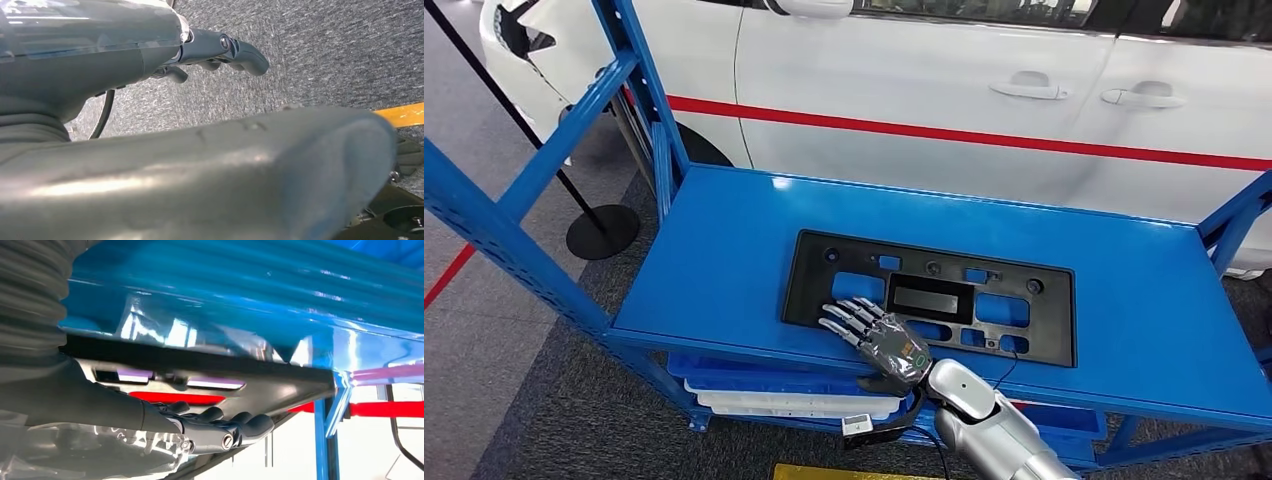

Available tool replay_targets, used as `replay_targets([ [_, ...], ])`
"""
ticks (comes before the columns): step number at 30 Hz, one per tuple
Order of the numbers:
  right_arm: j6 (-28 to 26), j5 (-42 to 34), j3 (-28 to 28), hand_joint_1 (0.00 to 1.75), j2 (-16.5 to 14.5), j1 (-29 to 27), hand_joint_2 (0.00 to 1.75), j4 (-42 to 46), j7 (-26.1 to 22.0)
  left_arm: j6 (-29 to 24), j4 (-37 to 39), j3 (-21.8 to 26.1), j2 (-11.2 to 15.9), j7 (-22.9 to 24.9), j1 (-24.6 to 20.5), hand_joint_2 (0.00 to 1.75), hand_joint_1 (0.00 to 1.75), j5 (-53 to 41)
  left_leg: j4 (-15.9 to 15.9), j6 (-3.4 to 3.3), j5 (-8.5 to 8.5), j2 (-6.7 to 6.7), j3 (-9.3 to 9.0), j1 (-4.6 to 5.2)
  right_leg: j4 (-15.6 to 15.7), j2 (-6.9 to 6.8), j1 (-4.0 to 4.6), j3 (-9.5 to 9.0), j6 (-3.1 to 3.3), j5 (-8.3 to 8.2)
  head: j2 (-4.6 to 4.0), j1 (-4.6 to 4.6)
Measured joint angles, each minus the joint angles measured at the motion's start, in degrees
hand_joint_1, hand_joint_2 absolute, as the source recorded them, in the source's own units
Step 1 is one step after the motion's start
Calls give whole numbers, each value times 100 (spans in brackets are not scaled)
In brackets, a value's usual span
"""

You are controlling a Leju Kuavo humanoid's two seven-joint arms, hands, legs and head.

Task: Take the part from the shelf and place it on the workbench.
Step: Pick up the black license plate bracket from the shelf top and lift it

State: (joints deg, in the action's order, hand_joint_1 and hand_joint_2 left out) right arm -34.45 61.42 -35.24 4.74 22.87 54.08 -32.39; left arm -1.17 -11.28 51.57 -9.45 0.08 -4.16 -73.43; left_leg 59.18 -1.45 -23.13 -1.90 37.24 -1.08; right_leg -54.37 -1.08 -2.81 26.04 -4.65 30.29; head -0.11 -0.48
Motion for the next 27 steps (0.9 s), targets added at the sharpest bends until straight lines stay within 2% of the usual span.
replay_targets([
  [8, 1, -333, -163, 0, 0, 386, 175, -137, -138, -12, 0, 64, -17, 27, -2, 0, 0, 78, -5, 5, 110, 26, 103, -2, -52, 5, 1, 147, 35, -56, 0, 0],
  [14, -5, -581, -264, 0, 15, 633, 175, -179, -160, -9, 0, 99, -19, 27, 2, 0, 0, 61, -6, 27, 200, 40, 216, -3, -107, 14, 3, 300, 16, -118, 0, 0],
  [20, -152, -686, -243, 0, 58, 1438, 175, -165, -26, 19, 0, 105, -22, 47, 11, 0, 0, 20, -6, 24, 235, 74, 195, -10, -128, 44, -5, 302, 16, -127, 0, 0],
  [24, -157, -673, -250, 0, 72, 1574, 175, -183, -6, 37, 0, 106, -23, 72, 9, 0, 0, 1, -4, -7, 255, 73, 189, 1, -127, 47, -7, 297, 56, -185, 0, 0],
  [27, -158, -671, -254, 0, 63, 1615, 175, -214, -3, 49, 0, 106, -23, 84, 8, 0, 0, -14, -2, -1, 247, 71, 189, 2, -126, 46, -7, 296, 32, -201, 0, 0],
])
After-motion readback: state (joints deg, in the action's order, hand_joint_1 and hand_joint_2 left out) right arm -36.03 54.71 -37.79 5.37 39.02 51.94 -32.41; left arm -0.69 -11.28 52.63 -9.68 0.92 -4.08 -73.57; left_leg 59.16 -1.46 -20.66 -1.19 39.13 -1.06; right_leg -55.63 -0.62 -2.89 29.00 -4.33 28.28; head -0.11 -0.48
